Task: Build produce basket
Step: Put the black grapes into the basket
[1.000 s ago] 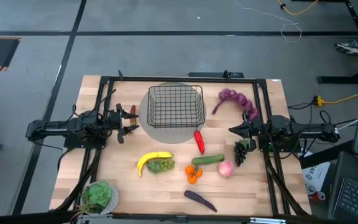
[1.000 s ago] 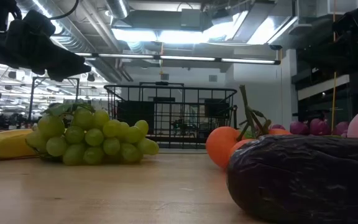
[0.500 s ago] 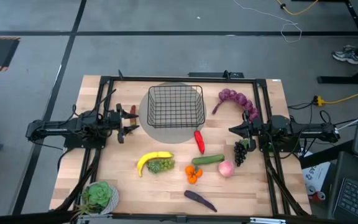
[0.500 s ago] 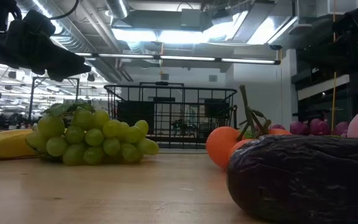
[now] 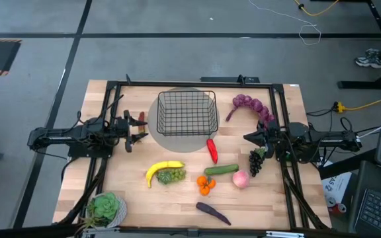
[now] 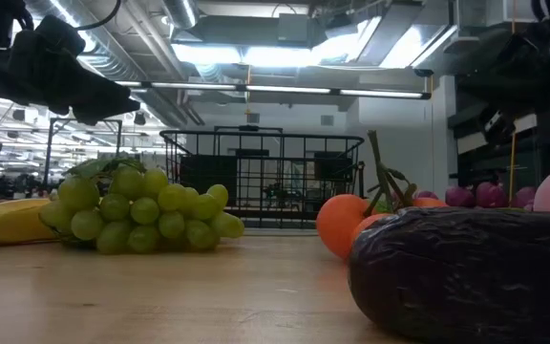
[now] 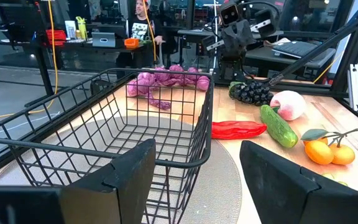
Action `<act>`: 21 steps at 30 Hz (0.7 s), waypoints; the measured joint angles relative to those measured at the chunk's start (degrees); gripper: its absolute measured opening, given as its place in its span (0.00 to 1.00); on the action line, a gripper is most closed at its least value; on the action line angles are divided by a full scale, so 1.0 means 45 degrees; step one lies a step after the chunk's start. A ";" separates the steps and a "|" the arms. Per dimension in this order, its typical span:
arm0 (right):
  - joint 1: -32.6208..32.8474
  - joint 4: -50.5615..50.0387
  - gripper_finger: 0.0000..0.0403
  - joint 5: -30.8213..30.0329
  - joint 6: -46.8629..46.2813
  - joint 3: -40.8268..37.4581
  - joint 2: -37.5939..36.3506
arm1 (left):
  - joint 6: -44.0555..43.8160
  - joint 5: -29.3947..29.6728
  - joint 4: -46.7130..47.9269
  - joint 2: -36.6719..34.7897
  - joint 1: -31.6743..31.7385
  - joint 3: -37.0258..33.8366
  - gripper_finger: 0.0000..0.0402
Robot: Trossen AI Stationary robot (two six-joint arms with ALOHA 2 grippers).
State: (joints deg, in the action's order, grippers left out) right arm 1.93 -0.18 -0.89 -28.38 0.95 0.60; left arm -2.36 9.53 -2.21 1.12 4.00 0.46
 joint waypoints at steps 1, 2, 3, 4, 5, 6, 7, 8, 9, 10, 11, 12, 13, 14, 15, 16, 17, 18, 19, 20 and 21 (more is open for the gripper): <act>0.0000 -0.0057 0.01 0.0319 -0.0060 0.0000 0.0007 | -0.0002 0.0002 0.0001 0.0001 -0.0001 -0.0002 0.57; 0.0000 -0.0030 0.01 0.0599 -0.0024 0.0000 0.0020 | -0.0002 0.0002 -0.0001 -0.0002 0.0001 -0.0002 0.57; 0.0013 -0.0002 0.01 0.0770 0.0011 0.0000 0.0016 | -0.0002 0.0002 0.0000 -0.0001 -0.0003 0.0001 0.57; 0.0065 0.0005 0.01 0.0855 -0.0017 0.0000 0.0017 | 0.0001 0.0002 0.0001 -0.0001 0.0000 0.0000 0.57; 0.0152 0.0005 0.01 0.0870 -0.0010 0.0000 0.0019 | 0.0002 0.0002 -0.0001 -0.0004 -0.0003 0.0001 0.57; 0.0271 0.0005 0.01 0.0856 0.0134 0.0000 0.0019 | -0.0002 0.0002 -0.0001 0.0001 -0.0003 0.0001 0.57; 0.0368 0.0004 0.01 0.0839 0.0516 0.0000 0.0032 | 0.0002 0.0002 0.0004 -0.0003 0.0002 0.0001 0.57; 0.0450 0.0000 0.01 0.0811 0.0853 0.0000 0.0069 | -0.0002 0.0002 -0.0001 -0.0004 0.0002 0.0001 0.57; 0.0529 0.0000 0.01 0.0769 0.0996 0.0000 0.0097 | -0.0002 0.0002 -0.0001 0.0000 -0.0003 -0.0002 0.57; 0.0630 0.0201 0.01 0.0562 0.0934 -0.0099 0.0101 | -0.0002 0.0002 0.0000 -0.0004 -0.0001 0.0001 0.57; 0.0702 0.0248 0.01 0.0239 0.0717 -0.0117 0.0171 | -0.0002 -0.0001 -0.0001 -0.0001 0.0001 -0.0003 0.57; 0.0765 0.0283 0.01 -0.0057 0.0549 -0.0117 0.0242 | 0.0000 0.0000 0.0001 0.0001 0.0000 -0.0001 0.57; 0.0818 0.0291 0.01 -0.0174 0.0307 -0.0117 0.0247 | -0.0002 0.0005 -0.0006 0.0001 0.0002 -0.0001 0.57; 0.0855 0.0299 0.01 -0.0180 0.0127 -0.0117 0.0231 | -0.0002 0.0004 -0.0016 -0.0004 -0.0001 -0.0004 0.57; 0.0901 0.0310 0.01 -0.0160 0.0064 -0.0117 0.0236 | -0.0002 0.0002 -0.0016 0.0001 -0.0003 -0.0004 0.57; 0.0981 0.0275 0.01 -0.0119 0.0021 -0.0117 0.0284 | -0.0002 0.0004 -0.0017 0.0000 -0.0003 -0.0004 0.57; 0.1105 0.0268 0.01 -0.0068 -0.0064 -0.0117 0.0350 | -0.0002 0.0007 -0.0022 -0.0004 0.0000 -0.0004 0.57; 0.1249 0.0262 0.01 -0.0023 -0.0337 -0.0117 0.0412 | -0.0002 0.0006 -0.0021 -0.0004 -0.0001 -0.0004 0.57; 0.1387 0.0271 0.01 -0.0023 -0.0661 -0.0117 0.0499 | -0.0002 0.0003 -0.0025 -0.0004 -0.0002 -0.0004 0.57; 0.1503 0.0263 0.01 -0.0048 -0.0927 -0.0117 0.0597 | 0.0002 0.0007 -0.0025 -0.0003 -0.0002 -0.0004 0.57; 0.1619 0.0262 0.01 -0.0067 -0.1048 -0.0117 0.0662 | 0.0002 0.0002 -0.0025 -0.0003 -0.0003 -0.0004 0.57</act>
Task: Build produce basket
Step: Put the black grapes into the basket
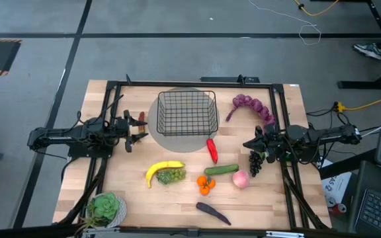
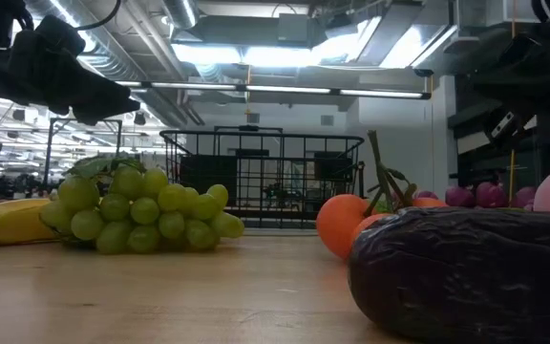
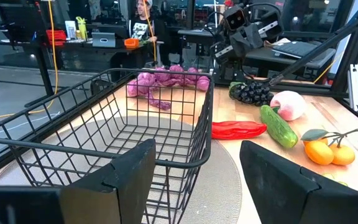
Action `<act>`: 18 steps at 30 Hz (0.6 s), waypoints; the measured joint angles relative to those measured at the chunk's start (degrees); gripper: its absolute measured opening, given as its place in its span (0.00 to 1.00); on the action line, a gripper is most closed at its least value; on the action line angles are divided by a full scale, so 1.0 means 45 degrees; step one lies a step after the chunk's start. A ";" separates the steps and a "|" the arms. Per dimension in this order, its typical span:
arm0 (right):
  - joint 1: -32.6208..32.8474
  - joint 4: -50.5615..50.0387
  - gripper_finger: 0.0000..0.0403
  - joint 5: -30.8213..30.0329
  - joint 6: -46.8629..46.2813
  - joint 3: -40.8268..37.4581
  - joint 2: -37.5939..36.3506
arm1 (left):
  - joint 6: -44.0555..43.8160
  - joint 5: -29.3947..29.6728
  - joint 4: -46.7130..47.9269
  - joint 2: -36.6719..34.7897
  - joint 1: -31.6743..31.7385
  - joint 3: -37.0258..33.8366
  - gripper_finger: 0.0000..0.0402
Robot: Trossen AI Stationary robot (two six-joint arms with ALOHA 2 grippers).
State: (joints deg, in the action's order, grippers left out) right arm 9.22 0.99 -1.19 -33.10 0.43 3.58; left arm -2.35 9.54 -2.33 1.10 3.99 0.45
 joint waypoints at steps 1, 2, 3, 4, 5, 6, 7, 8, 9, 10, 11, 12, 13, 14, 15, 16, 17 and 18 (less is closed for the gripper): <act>0.0105 0.0017 0.01 -0.0079 -0.0112 -0.0003 0.0062 | -0.0004 0.0000 0.0000 0.0000 0.0000 0.0000 0.57; 0.0207 0.0035 0.01 -0.0190 -0.0164 -0.0003 0.0160 | -0.0003 0.0000 -0.0004 0.0004 0.0000 0.0000 0.57; 0.0317 0.0052 0.01 -0.0338 -0.0174 0.0000 0.0273 | -0.0004 0.0005 -0.0004 0.0005 0.0004 0.0000 0.57; 0.0433 0.0092 0.01 -0.0525 -0.0241 -0.0003 0.0390 | -0.0005 0.0001 -0.0005 0.0001 0.0000 0.0000 0.57; 0.0553 0.0134 0.01 -0.0744 -0.0387 -0.0001 0.0513 | -0.0005 0.0004 -0.0005 0.0001 0.0004 0.0000 0.57; 0.0670 0.0164 0.01 -0.0921 -0.0638 -0.0005 0.0651 | -0.0003 0.0000 -0.0007 0.0000 0.0003 0.0000 0.57; 0.0789 0.0185 0.01 -0.1080 -0.0815 -0.0005 0.0804 | -0.0005 0.0005 -0.0010 0.0003 0.0002 0.0000 0.57; 0.0893 0.0199 0.01 -0.1132 -0.0914 0.0000 0.0918 | -0.0001 0.0004 -0.0010 0.0003 0.0005 0.0000 0.57; 0.1006 0.0204 0.01 -0.1150 -0.0919 0.0000 0.1026 | 0.0000 0.0004 -0.0010 0.0000 0.0000 0.0000 0.57; 0.1109 0.0204 0.01 -0.1157 -0.0915 0.0000 0.1154 | -0.0005 0.0000 -0.0010 0.0005 0.0000 0.0000 0.57; 0.1205 0.0204 0.01 -0.1160 -0.0914 0.0000 0.1273 | -0.0005 0.0004 -0.0010 0.0002 0.0000 0.0000 0.57; 0.1315 0.0204 0.01 -0.1163 -0.0911 0.0000 0.1377 | -0.0005 0.0000 -0.0010 0.0005 0.0005 0.0000 0.57; 0.1428 0.0204 0.01 -0.1165 -0.0911 0.0000 0.1483 | -0.0002 0.0000 -0.0010 0.0002 0.0000 0.0000 0.57; 0.1556 0.0204 0.01 -0.1165 -0.0922 0.0000 0.1601 | -0.0005 0.0004 -0.0010 0.0001 0.0003 0.0000 0.57; 0.1689 0.0204 0.01 -0.1165 -0.0917 -0.0005 0.1697 | -0.0005 0.0005 -0.0010 0.0003 0.0002 0.0000 0.57; 0.1828 0.0204 0.01 -0.1170 -0.0851 -0.0005 0.1790 | -0.0005 0.0000 -0.0010 0.0002 0.0001 0.0000 0.57; 0.1966 0.0213 0.01 -0.1201 -0.0694 -0.0001 0.1895 | -0.0005 0.0001 -0.0010 0.0003 0.0000 0.0000 0.57; 0.2119 0.0246 0.01 -0.1315 -0.0527 -0.0005 0.1999 | -0.0005 0.0002 -0.0011 0.0000 0.0003 0.0000 0.57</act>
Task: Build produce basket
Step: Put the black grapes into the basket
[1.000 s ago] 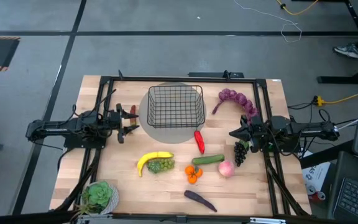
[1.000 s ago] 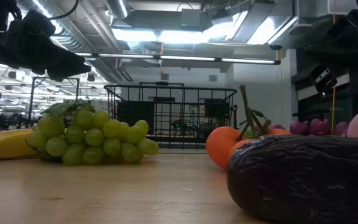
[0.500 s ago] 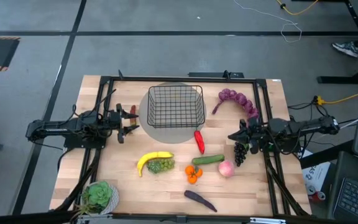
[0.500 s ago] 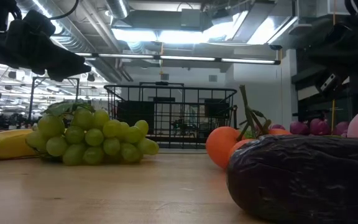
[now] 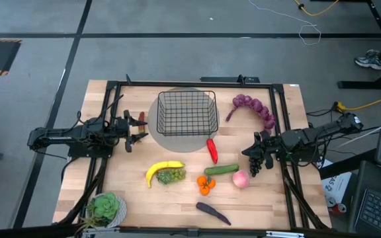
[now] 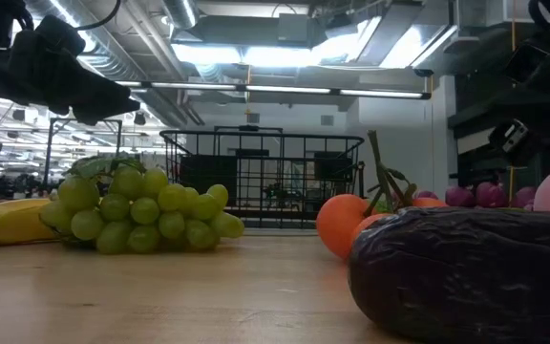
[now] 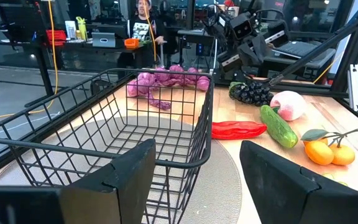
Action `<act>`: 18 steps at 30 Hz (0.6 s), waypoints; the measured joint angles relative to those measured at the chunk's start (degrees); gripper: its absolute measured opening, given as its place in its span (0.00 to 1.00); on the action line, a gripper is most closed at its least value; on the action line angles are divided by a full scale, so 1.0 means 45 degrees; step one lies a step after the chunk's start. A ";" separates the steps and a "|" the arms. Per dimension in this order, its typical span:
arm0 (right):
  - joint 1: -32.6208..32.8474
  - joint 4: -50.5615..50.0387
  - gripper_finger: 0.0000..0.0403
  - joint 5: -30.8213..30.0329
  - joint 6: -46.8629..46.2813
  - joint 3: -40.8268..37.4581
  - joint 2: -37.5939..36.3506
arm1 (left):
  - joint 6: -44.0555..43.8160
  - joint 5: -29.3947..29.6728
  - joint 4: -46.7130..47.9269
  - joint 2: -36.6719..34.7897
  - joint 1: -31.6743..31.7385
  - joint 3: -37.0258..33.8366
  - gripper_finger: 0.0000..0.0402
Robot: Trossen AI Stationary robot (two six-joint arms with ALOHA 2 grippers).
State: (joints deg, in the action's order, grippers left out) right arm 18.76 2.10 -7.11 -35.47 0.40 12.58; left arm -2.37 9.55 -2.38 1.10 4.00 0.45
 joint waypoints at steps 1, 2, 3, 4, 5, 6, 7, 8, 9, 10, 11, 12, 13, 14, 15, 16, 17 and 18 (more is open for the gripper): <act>0.0154 0.0079 0.01 -0.0152 0.0251 0.0000 0.0098 | 0.0005 0.0003 -0.0003 0.0005 -0.0001 0.0000 0.57; 0.0315 0.0218 0.01 -0.0314 0.0440 0.0000 0.0190 | 0.0002 0.0001 -0.0003 0.0001 -0.0003 0.0000 0.57; 0.0471 0.0351 0.01 -0.0505 0.0647 0.0000 0.0284 | 0.0000 -0.0001 -0.0001 0.0004 0.0000 0.0000 0.57; 0.0628 0.0446 0.01 -0.0732 0.0737 0.0000 0.0387 | 0.0004 -0.0001 -0.0002 0.0004 -0.0003 0.0000 0.57; 0.0779 0.0506 0.01 -0.0943 0.0773 0.0000 0.0488 | 0.0000 0.0003 -0.0003 0.0000 -0.0003 0.0000 0.57; 0.0928 0.0587 0.01 -0.1154 0.0798 0.0000 0.0594 | 0.0002 -0.0002 -0.0003 0.0002 0.0002 0.0000 0.57; 0.1079 0.0646 0.01 -0.1322 0.0746 0.0000 0.0689 | 0.0000 -0.0002 -0.0003 0.0000 -0.0003 0.0000 0.57; 0.1213 0.0650 0.01 -0.1484 0.0638 0.0000 0.0788 | 0.0001 0.0000 -0.0003 0.0000 0.0002 0.0000 0.57; 0.1347 0.0643 0.01 -0.1648 0.0582 0.0000 0.0898 | 0.0000 -0.0002 -0.0003 0.0002 -0.0003 0.0000 0.57; 0.1472 0.0643 0.01 -0.1815 0.0498 0.0000 0.0990 | 0.0004 0.0001 -0.0003 0.0003 -0.0003 0.0000 0.57; 0.1606 0.0643 0.01 -0.1989 0.0320 0.0000 0.1088 | 0.0003 0.0001 -0.0003 0.0000 0.0000 0.0000 0.57; 0.1722 0.0643 0.01 -0.2161 0.0264 0.0000 0.1181 | 0.0000 -0.0002 -0.0003 0.0004 -0.0002 0.0000 0.57; 0.1822 0.0651 0.01 -0.2394 0.0264 0.0000 0.1268 | 0.0001 0.0000 -0.0003 0.0002 -0.0002 0.0000 0.57; 0.1912 0.0688 0.01 -0.2723 0.0276 0.0000 0.1357 | 0.0002 -0.0002 -0.0003 0.0000 0.0002 0.0000 0.57; 0.1984 0.0799 0.01 -0.3122 0.0352 0.0000 0.1441 | 0.0000 -0.0002 -0.0003 0.0000 0.0000 0.0000 0.57; 0.2038 0.0866 0.01 -0.3495 0.0528 0.0000 0.1517 | 0.0001 -0.0001 -0.0003 0.0002 -0.0002 0.0000 0.57; 0.2082 0.0875 0.01 -0.3820 0.0679 0.0000 0.1587 | 0.0004 0.0000 -0.0003 0.0003 -0.0001 0.0000 0.57; 0.2111 0.0852 0.01 -0.3980 0.0886 0.0000 0.1659 | 0.0000 -0.0002 -0.0003 0.0001 -0.0003 0.0000 0.57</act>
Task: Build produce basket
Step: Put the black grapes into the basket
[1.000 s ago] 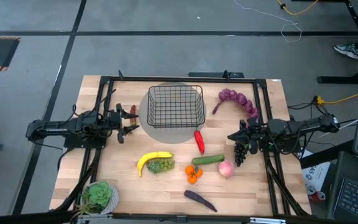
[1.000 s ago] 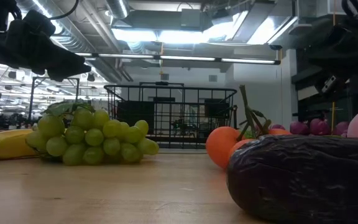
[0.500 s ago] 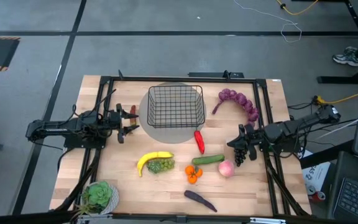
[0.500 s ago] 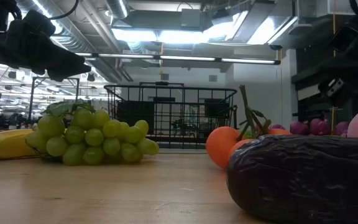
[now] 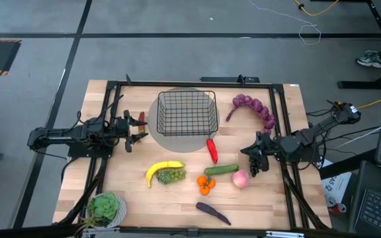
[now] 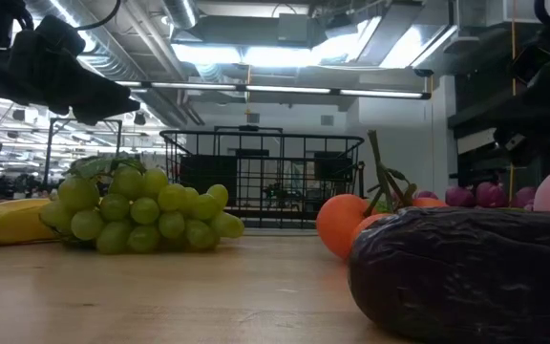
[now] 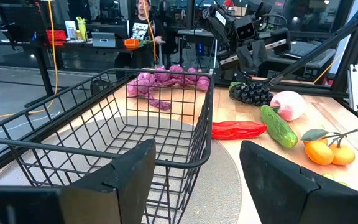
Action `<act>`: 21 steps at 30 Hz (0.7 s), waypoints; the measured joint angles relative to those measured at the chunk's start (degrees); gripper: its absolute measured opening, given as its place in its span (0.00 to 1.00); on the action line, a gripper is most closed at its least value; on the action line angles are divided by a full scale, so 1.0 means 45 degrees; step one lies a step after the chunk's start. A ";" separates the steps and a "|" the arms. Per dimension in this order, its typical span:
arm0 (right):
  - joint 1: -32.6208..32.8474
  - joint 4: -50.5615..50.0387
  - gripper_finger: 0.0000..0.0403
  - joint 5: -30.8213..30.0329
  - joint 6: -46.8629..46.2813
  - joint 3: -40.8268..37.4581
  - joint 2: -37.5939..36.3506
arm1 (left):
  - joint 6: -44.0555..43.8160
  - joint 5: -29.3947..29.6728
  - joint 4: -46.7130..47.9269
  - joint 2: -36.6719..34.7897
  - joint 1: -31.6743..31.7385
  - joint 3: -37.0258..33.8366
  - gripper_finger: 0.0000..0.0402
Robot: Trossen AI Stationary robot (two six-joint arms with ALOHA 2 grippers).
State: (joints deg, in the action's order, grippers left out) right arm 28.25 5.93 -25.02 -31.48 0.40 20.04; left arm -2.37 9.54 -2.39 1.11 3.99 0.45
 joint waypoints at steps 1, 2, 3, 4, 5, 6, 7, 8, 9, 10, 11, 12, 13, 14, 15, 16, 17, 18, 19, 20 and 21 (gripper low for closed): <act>0.0045 0.0004 0.01 -0.0006 0.0032 0.0000 0.0085 | 0.0004 0.0000 0.0000 -0.0001 0.0000 0.0000 0.57; 0.0096 0.0003 0.01 0.0048 0.0033 0.0000 0.0196 | 0.0000 0.0003 -0.0002 0.0001 0.0002 0.0000 0.57; 0.0164 -0.0015 0.01 0.0160 0.0017 0.0000 0.0297 | 0.0000 0.0000 0.0000 0.0004 0.0001 0.0000 0.57; 0.0261 -0.0019 0.01 0.0310 -0.0002 0.0000 0.0402 | 0.0000 0.0003 0.0000 0.0003 0.0002 0.0000 0.57; 0.0373 -0.0015 0.01 0.0485 -0.0055 0.0000 0.0506 | 0.0000 0.0000 -0.0005 0.0003 0.0005 0.0000 0.57; 0.0509 -0.0024 0.01 0.0571 -0.0199 0.0000 0.0623 | 0.0000 0.0000 -0.0003 0.0001 0.0002 0.0000 0.57; 0.0656 -0.0034 0.01 0.0572 -0.0289 0.0000 0.0733 | 0.0001 0.0000 -0.0002 -0.0001 0.0002 0.0000 0.57; 0.0796 -0.0023 0.01 0.0542 -0.0291 0.0000 0.0858 | 0.0000 0.0001 -0.0004 0.0000 0.0004 0.0000 0.57; 0.0933 -0.0004 0.01 0.0428 -0.0283 0.0000 0.0981 | 0.0000 0.0000 -0.0005 -0.0001 0.0000 0.0000 0.57; 0.1045 0.0010 0.01 0.0197 -0.0283 0.0000 0.1097 | 0.0000 0.0000 -0.0005 0.0004 0.0000 0.0000 0.57; 0.1158 0.0060 0.01 -0.0046 -0.0314 0.0000 0.1197 | 0.0001 0.0000 -0.0003 0.0003 0.0002 0.0000 0.57; 0.1252 0.0087 0.01 -0.0289 -0.0437 0.0000 0.1300 | 0.0002 0.0000 -0.0005 0.0000 0.0002 0.0000 0.57; 0.1343 0.0087 0.01 -0.0496 -0.0653 0.0000 0.1410 | 0.0000 0.0000 -0.0005 0.0003 0.0005 0.0000 0.57; 0.1434 0.0105 0.01 -0.0617 -0.0903 0.0000 0.1498 | 0.0003 0.0000 -0.0005 0.0004 0.0002 0.0000 0.57; 0.1528 0.0121 0.01 -0.0649 -0.1070 0.0000 0.1594 | 0.0001 0.0000 -0.0005 0.0003 0.0005 0.0000 0.57; 0.1603 0.0125 0.01 -0.0659 -0.1282 0.0000 0.1697 | 0.0001 0.0000 -0.0005 0.0003 0.0002 0.0000 0.57; 0.1669 0.0152 0.01 -0.0664 -0.1405 0.0000 0.1798 | 0.0005 0.0000 -0.0005 0.0004 0.0003 0.0000 0.57; 0.1731 0.0196 0.01 -0.0732 -0.1590 0.0000 0.1896 | 0.0000 0.0000 -0.0005 0.0000 0.0001 0.0000 0.57; 0.1785 0.0269 0.01 -0.0910 -0.1681 0.0000 0.1998 | 0.0000 0.0000 -0.0005 0.0003 0.0002 0.0000 0.57; 0.1841 0.0422 0.01 -0.1158 -0.1803 0.0000 0.2103 | 0.0000 0.0000 -0.0005 0.0004 0.0001 0.0000 0.57; 0.1888 0.0610 0.01 -0.1442 -0.1921 0.0000 0.2204 | 0.0000 0.0000 -0.0005 -0.0001 0.0000 0.0000 0.57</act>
State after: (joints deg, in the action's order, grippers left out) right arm 36.75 8.68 -31.51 -40.12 0.40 29.96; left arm -2.37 9.54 -2.42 1.10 3.99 0.45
